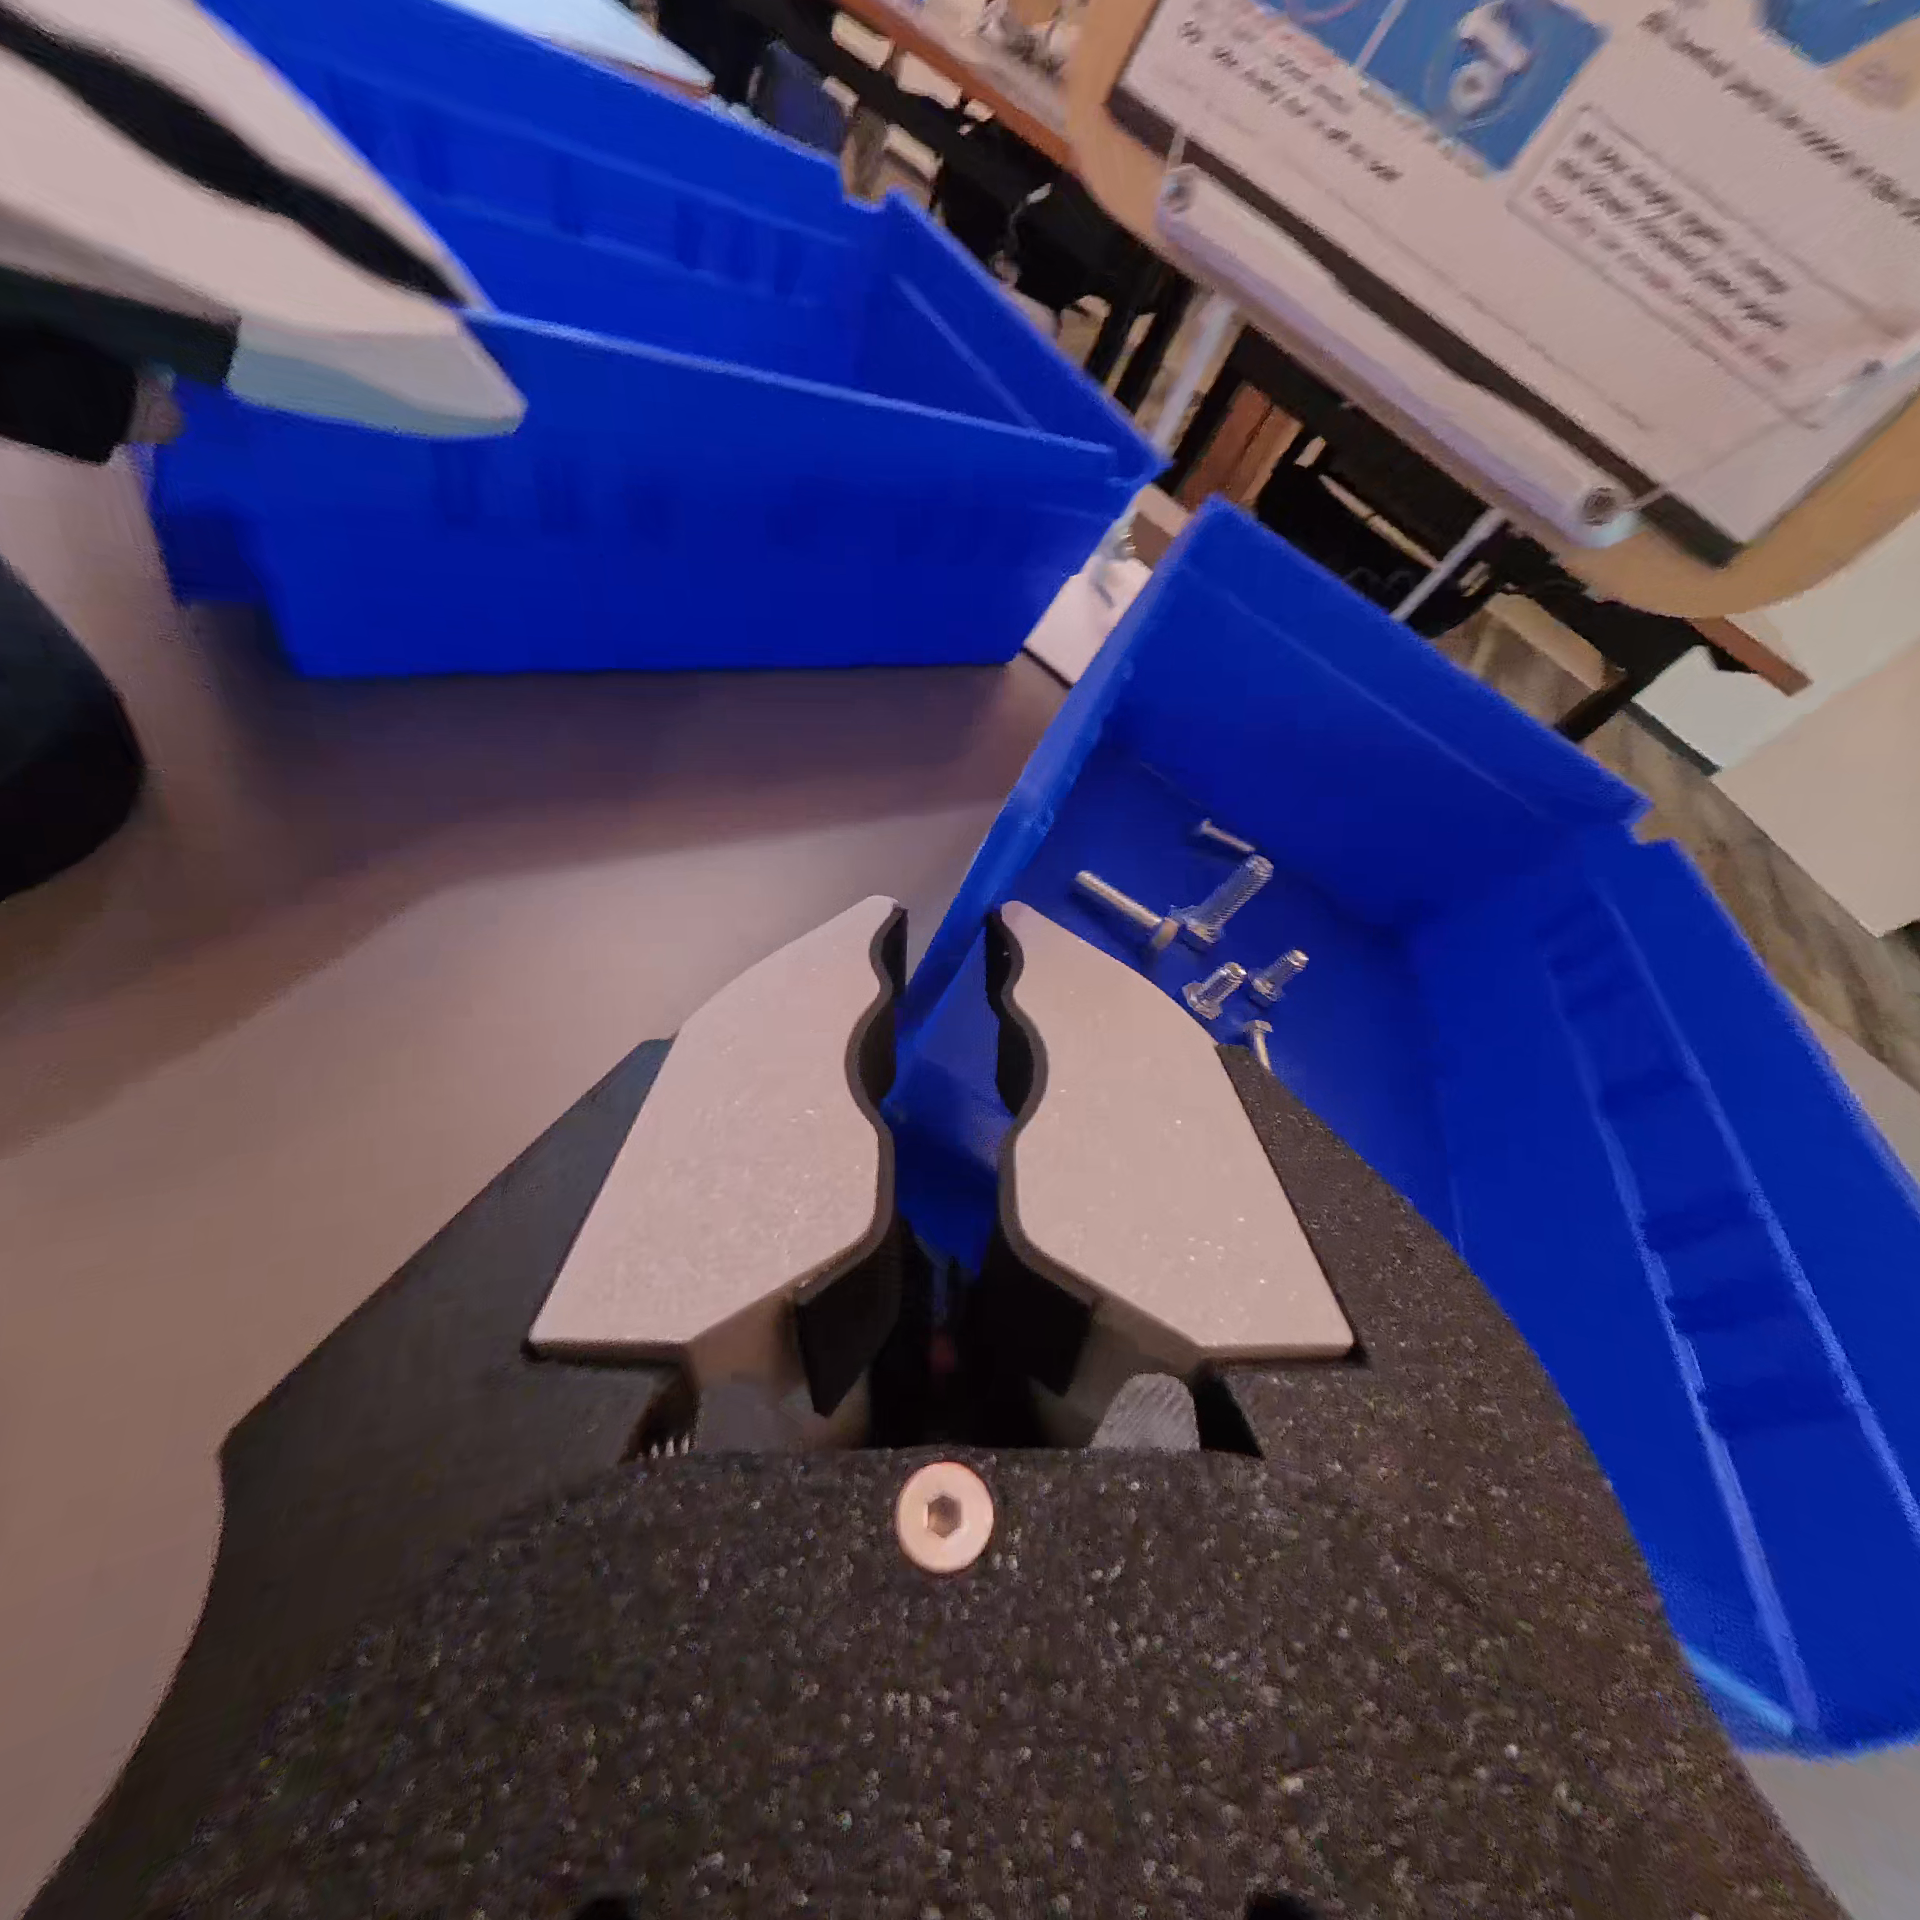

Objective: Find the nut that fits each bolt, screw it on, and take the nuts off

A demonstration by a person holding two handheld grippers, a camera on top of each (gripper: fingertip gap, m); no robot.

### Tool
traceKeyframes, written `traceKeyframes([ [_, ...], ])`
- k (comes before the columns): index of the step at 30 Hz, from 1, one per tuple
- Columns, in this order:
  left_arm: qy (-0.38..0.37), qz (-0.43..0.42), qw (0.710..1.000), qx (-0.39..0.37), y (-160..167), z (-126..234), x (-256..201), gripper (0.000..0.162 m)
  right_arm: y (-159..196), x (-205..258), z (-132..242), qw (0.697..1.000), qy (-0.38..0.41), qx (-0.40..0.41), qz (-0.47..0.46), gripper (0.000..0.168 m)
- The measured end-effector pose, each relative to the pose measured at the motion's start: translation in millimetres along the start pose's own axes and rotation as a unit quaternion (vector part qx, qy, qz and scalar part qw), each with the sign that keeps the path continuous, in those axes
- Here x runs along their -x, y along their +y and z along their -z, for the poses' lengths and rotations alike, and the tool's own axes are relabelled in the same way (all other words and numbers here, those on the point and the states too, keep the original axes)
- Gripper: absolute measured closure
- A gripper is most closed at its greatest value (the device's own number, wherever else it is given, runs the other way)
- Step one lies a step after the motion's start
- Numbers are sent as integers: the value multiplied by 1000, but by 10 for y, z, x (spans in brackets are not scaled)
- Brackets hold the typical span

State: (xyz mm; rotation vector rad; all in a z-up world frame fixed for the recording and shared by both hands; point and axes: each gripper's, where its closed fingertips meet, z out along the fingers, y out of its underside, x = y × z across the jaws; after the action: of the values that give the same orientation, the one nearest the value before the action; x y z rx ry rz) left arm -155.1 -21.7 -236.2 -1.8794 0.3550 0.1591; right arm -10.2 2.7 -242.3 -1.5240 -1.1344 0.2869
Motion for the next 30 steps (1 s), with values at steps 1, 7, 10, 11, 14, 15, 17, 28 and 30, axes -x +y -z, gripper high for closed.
traceKeyframes([
  [1, -3, 1, 1000, -11, -49, 27, 0, 147, 20, 85, -38, 1000, -16, 7, -2, 152],
  [7, 63, 20, 990, -122, -533, 240, -425, 123, -328, 164, 76, 989, -59, -120, -64, 141],
  [10, 130, 75, 976, -156, -685, 260, -789, 97, -413, -290, 293, 974, -1, -179, -142, 118],
  [11, 146, 92, 973, -153, -688, 230, -897, 84, -348, -492, 357, 971, 36, -178, -155, 107],
  [14, 176, 119, 970, -121, -592, 76, -1152, 63, -23, -1106, 613, 965, 178, -141, -129, 87],
  [15, 177, 118, 971, -112, -542, 11, -1205, 60, 88, -1293, 723, 960, 228, -126, -106, 88],
  [17, 159, 107, 977, -89, -425, -142, -1243, 59, 318, -1583, 901, 948, 301, -80, -67, 90],
  [28, 100, 57, 993, -19, -288, -668, -1302, 99, 1117, -1371, 404, 967, 136, 131, -170, 163],
  [30, 75, 53, 996, -11, -268, -649, -1233, 117, 1073, -1331, 449, 972, 144, 134, -130, 162],
])
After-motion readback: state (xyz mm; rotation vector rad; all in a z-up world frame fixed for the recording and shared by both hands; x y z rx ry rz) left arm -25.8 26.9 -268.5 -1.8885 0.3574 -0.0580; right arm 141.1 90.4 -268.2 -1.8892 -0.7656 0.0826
